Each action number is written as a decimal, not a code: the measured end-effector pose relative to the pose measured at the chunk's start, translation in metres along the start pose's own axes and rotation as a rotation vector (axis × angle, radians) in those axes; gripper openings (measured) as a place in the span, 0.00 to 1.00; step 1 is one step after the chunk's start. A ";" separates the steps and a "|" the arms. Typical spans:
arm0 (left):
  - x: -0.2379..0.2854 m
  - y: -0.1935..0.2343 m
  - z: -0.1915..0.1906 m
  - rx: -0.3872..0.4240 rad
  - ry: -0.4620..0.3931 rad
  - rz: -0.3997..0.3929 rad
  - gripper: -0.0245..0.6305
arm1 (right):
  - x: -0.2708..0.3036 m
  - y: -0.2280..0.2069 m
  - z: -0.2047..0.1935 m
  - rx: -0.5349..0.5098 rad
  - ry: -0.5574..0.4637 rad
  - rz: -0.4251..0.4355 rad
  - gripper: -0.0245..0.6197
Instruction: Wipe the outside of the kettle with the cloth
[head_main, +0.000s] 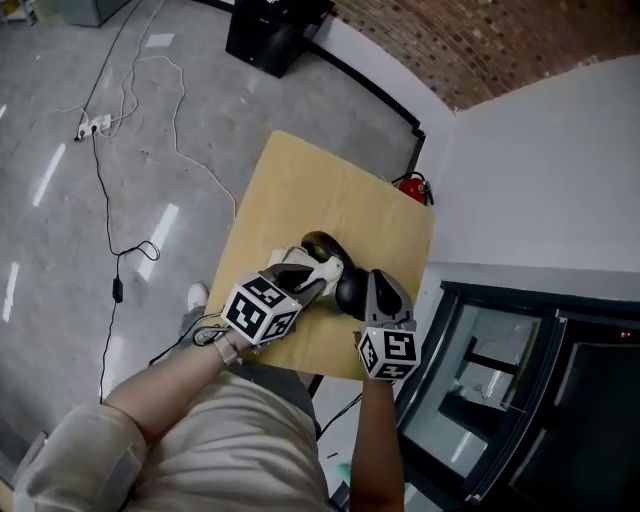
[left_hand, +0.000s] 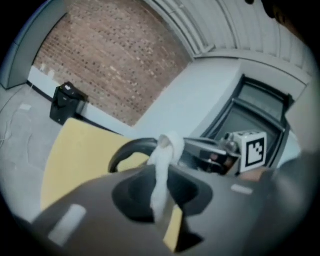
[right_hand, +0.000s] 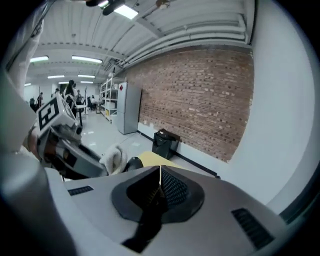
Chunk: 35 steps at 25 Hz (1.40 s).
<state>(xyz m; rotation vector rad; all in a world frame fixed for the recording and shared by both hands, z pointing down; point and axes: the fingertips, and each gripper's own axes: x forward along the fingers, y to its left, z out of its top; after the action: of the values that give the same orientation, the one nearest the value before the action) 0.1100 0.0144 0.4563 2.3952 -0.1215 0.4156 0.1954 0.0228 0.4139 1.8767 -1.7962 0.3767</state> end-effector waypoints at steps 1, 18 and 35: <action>0.006 0.006 -0.009 -0.022 0.009 0.014 0.13 | 0.002 0.001 0.001 0.025 -0.011 0.015 0.05; 0.009 0.021 -0.051 -0.028 -0.137 0.240 0.13 | 0.008 -0.001 0.006 0.083 -0.032 0.099 0.05; 0.020 0.038 -0.061 -0.068 -0.021 0.321 0.13 | 0.000 -0.014 -0.011 0.374 0.082 0.058 0.05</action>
<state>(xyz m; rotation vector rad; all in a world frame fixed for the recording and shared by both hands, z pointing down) 0.1053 0.0257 0.5296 2.3170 -0.5257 0.5240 0.2107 0.0286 0.4212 2.0192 -1.8238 0.8490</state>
